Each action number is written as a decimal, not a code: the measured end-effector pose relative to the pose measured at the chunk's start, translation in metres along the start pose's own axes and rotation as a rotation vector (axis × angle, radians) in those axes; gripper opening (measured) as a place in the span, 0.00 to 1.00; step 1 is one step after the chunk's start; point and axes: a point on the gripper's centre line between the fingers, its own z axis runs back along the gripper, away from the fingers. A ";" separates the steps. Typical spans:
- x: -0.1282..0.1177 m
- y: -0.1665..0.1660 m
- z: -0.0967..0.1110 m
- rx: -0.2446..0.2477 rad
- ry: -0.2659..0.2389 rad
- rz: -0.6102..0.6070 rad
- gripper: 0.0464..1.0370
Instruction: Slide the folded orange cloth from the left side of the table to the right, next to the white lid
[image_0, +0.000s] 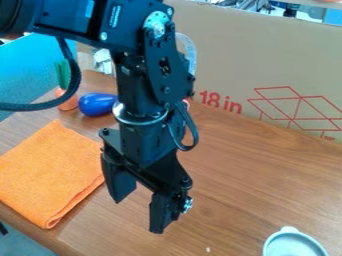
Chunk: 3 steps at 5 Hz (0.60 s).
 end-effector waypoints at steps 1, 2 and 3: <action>-0.002 0.002 -0.003 0.004 0.015 0.005 0.96; -0.008 0.045 0.013 0.082 -0.023 0.102 0.96; -0.016 0.086 0.026 0.124 -0.086 0.201 0.96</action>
